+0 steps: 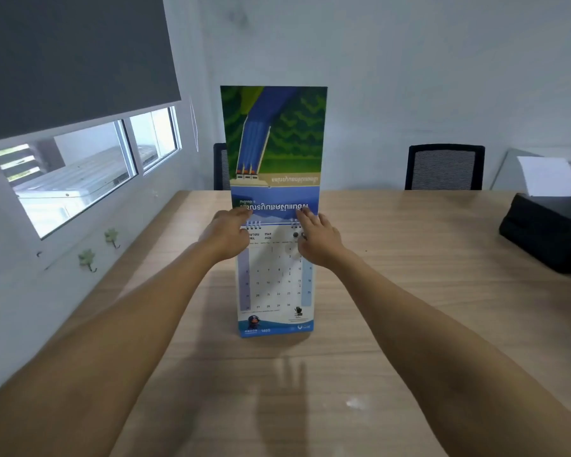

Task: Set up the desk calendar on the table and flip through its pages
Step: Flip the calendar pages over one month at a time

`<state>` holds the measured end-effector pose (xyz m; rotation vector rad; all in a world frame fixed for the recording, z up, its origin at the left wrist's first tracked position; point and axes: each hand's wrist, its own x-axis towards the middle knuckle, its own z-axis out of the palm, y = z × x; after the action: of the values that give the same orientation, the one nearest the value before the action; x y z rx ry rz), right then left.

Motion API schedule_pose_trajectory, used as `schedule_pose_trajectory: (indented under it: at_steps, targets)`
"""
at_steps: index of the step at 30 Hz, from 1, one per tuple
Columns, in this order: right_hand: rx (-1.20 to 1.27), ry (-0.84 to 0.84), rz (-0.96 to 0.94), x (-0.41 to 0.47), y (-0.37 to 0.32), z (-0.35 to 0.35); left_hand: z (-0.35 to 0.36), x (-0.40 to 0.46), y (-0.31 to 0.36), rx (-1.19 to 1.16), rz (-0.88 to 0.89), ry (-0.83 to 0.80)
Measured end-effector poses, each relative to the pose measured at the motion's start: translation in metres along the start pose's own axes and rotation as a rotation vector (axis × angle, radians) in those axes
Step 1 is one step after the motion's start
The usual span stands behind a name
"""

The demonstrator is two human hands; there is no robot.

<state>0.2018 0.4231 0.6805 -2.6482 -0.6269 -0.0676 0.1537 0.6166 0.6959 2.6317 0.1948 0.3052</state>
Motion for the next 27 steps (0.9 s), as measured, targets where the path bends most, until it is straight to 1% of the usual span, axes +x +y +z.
schedule_pose_trajectory:
  at_steps: [3, 7, 13, 15, 17, 19, 21, 22, 23, 24, 25, 27]
  targets:
    - [-0.066, -0.065, 0.048, 0.005, 0.005, 0.003, 0.002, 0.011, -0.008, 0.101, -0.004, -0.054]
    - [-0.082, -0.055, 0.067, 0.010, 0.012, 0.006, 0.004, 0.018, -0.016, 0.169, 0.020, -0.113]
    - [-0.100, -0.021, 0.059, 0.017, 0.014, 0.011, 0.016, 0.020, -0.015, 0.122, 0.023, -0.132]
    - [-0.103, -0.022, 0.054, 0.018, 0.014, 0.013, 0.021, 0.019, -0.016, 0.084, 0.011, -0.114]
    - [-0.060, -0.016, 0.058, 0.018, 0.014, 0.015, 0.026, 0.014, -0.018, -0.003, -0.007, -0.065]
    - [0.109, 0.041, 0.102, 0.016, 0.016, 0.022, 0.034, 0.004, -0.021, -0.141, -0.072, 0.013]
    - [0.402, 0.109, 0.206, 0.011, 0.018, 0.033, 0.047, -0.007, -0.023, -0.332, -0.210, 0.086]
    - [0.564, 0.113, 0.267, 0.008, 0.018, 0.038, 0.053, -0.013, -0.024, -0.421, -0.285, 0.106]
    - [0.721, 0.082, 0.339, 0.003, 0.017, 0.043, 0.059, -0.021, -0.023, -0.498, -0.349, 0.101]
    - [0.848, 0.035, 0.404, 0.001, 0.018, 0.048, 0.066, -0.026, -0.024, -0.560, -0.377, 0.095]
    - [0.934, -0.021, 0.452, -0.002, 0.018, 0.050, 0.071, -0.032, -0.021, -0.608, -0.386, 0.082]
    - [1.000, -0.111, 0.490, -0.008, 0.016, 0.052, 0.077, -0.040, -0.016, -0.652, -0.363, 0.049]
